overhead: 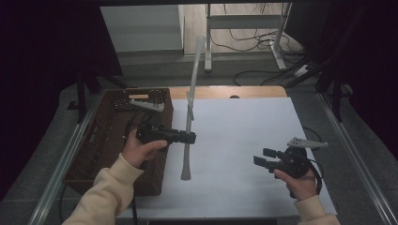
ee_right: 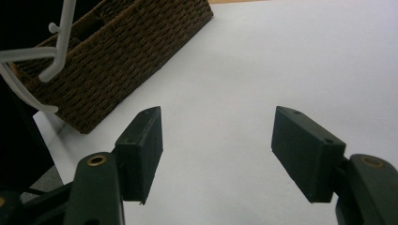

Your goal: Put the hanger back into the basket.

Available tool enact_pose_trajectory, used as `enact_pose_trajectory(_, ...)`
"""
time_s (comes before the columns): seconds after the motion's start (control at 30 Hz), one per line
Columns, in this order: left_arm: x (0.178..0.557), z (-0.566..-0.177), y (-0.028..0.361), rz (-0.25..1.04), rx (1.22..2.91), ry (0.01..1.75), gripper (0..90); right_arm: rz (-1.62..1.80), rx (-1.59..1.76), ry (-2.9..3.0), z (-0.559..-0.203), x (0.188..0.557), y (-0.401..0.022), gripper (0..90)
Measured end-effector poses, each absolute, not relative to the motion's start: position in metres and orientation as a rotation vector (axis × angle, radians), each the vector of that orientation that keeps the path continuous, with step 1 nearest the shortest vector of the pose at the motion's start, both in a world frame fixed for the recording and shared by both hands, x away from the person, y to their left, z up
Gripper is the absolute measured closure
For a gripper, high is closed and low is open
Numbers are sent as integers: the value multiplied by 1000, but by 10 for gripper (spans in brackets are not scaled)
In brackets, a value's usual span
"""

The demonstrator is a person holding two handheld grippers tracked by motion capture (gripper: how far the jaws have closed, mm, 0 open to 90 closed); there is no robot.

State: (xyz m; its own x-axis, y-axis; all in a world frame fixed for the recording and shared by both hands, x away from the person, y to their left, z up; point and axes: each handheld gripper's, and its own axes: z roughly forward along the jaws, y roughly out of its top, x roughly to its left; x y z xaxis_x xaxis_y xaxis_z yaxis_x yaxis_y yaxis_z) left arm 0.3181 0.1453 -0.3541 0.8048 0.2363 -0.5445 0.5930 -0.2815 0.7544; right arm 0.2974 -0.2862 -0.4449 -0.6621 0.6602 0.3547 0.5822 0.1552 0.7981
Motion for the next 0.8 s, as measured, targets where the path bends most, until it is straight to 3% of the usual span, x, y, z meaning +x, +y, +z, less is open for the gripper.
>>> enact_pose_trajectory(0.8, 333, -318, 205, -372, 1916, 642, 808, 1527, 1274, 2329, -447, 299, -287, 347)
